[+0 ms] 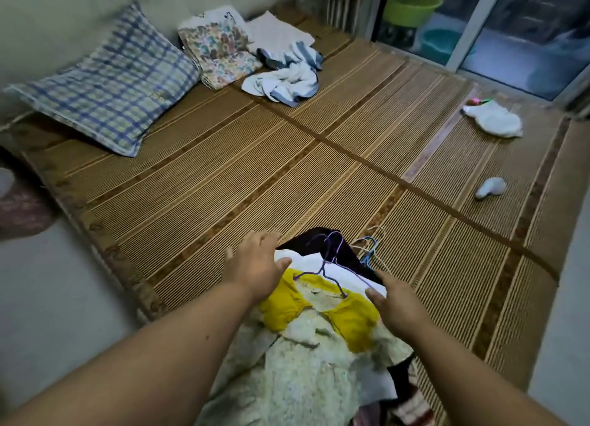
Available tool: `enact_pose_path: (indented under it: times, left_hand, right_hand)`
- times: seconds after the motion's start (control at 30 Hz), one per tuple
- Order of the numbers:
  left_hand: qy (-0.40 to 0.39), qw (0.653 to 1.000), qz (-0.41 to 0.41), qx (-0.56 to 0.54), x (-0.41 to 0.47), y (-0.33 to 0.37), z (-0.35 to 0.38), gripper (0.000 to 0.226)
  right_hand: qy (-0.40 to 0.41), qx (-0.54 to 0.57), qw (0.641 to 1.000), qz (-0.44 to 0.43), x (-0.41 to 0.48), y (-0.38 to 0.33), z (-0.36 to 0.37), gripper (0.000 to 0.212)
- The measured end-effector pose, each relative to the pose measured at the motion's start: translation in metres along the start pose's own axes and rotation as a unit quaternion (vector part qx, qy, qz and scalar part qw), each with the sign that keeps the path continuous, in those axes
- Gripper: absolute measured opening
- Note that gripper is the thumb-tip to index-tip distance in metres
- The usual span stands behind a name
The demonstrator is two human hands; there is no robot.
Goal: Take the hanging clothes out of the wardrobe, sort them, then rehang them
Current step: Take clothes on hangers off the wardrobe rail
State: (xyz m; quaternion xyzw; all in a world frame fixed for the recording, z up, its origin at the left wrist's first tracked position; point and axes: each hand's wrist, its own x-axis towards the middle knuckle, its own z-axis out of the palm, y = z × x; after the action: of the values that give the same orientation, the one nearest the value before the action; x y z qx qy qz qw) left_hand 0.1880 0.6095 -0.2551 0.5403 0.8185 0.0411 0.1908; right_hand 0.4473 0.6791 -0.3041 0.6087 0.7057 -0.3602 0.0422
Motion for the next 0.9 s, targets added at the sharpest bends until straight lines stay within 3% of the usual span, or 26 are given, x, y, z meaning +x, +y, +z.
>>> enact_pose_path:
  times: [0.23, 0.53, 0.73, 0.9]
  left_hand:
    - [-0.059, 0.997, 0.024, 0.037, -0.041, -0.033, -0.032, 0.06]
    - [0.01, 0.999, 0.008, 0.049, -0.13, -0.111, -0.142, 0.054]
    - [0.1, 0.99, -0.061, 0.072, -0.222, -0.194, -0.224, 0.058]
    - [0.194, 0.962, -0.176, 0.079, -0.321, -0.271, -0.278, 0.06]
  right_hand:
    - [-0.042, -0.101, 0.991, -0.081, -0.029, -0.07, -0.001, 0.061]
    - [-0.031, -0.166, 0.951, -0.257, -0.092, -0.237, 0.01, 0.053]
    - [-0.039, -0.205, 0.885, -0.415, -0.162, -0.382, 0.037, 0.047]
    - [-0.022, -0.195, 0.803, -0.562, -0.246, -0.503, 0.086, 0.047]
